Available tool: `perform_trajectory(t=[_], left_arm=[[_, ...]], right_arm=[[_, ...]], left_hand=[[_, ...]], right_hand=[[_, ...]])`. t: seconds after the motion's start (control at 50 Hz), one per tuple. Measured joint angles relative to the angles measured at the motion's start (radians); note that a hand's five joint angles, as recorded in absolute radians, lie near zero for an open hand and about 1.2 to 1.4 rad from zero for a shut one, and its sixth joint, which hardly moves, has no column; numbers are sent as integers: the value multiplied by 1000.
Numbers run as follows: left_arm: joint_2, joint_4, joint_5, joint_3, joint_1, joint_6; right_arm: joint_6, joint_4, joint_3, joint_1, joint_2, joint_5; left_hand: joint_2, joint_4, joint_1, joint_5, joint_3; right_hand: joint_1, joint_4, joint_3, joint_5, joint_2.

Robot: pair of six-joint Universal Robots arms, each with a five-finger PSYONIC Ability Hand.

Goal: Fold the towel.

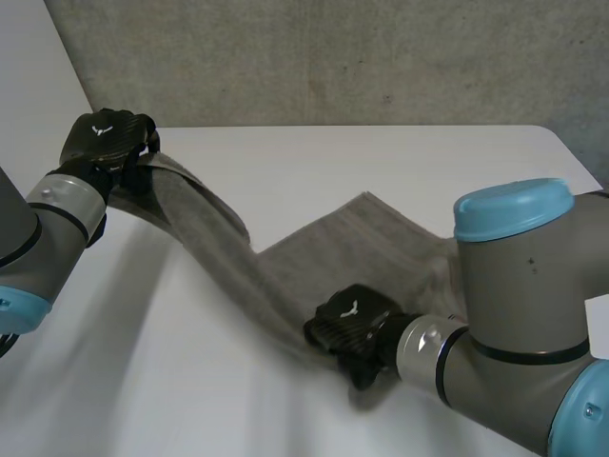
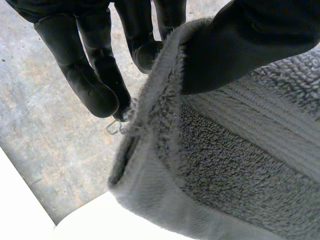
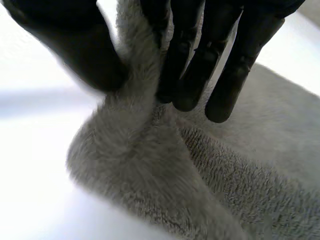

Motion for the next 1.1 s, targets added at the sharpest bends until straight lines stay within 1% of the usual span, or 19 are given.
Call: perform_trajectory(t=[0.02,0.06,0.08,0.12,0.14,0.24,0.36,0.44,0.56,0.7,0.8,0.88,0.98,1.1], left_arm=[[0,0,0,0,0,0],[0,0,1,0,0,0],[0,0,1,0,0,0],[0,0,1,0,0,0],[0,0,1,0,0,0],[0,1,3,0,-1,2],[-1,2,4,-1,-1,3],[-1,2,5,-2,-1,3],[-1,2,6,-7,-2,4],[0,2,6,-15,-7,6],[-1,3,7,-17,-12,7],[-3,4,7,-17,-15,7],[-9,6,6,-17,-16,8],[-14,8,6,-17,-17,9]], right_arm=[[3,4,-2,1,1,-6],[23,16,-9,3,3,-21],[37,20,-14,3,2,-26],[72,25,-28,2,-2,-31],[82,26,-33,2,-4,-32],[157,24,-87,-12,-22,-25],[231,11,-169,-98,-19,-3],[262,-28,-224,-140,20,13],[269,-108,-302,-162,105,56],[230,-137,-422,-173,250,131],[137,-110,-468,-175,326,171],[72,-84,-468,-177,352,200],[9,-52,-419,-201,361,249],[-7,-42,-361,-226,352,263]], left_hand=[[0,0,0,0,0],[0,0,0,0,0],[0,0,0,0,0],[0,0,0,0,0],[0,0,0,0,0],[0,0,0,0,0],[0,0,0,0,0],[0,0,0,0,0],[0,0,0,0,0],[0,0,0,0,0],[0,0,0,0,0],[0,0,0,0,0],[0,0,0,0,0],[0,0,0,0,0]], right_hand=[[-51,-57,-46,-60,-41],[-268,-275,-263,-275,-250],[-436,-442,-431,-477,-421],[-655,-682,-667,-714,-662],[-678,-703,-689,-733,-683],[-714,-722,-720,-739,-707],[-715,-722,-720,-739,-707],[-715,-722,-720,-740,-707],[-715,-722,-720,-740,-707],[-715,-722,-720,-739,-707],[-716,-722,-720,-739,-707],[-719,-722,-720,-739,-707],[-718,-722,-720,-739,-706],[-508,-537,-526,-523,-516]])
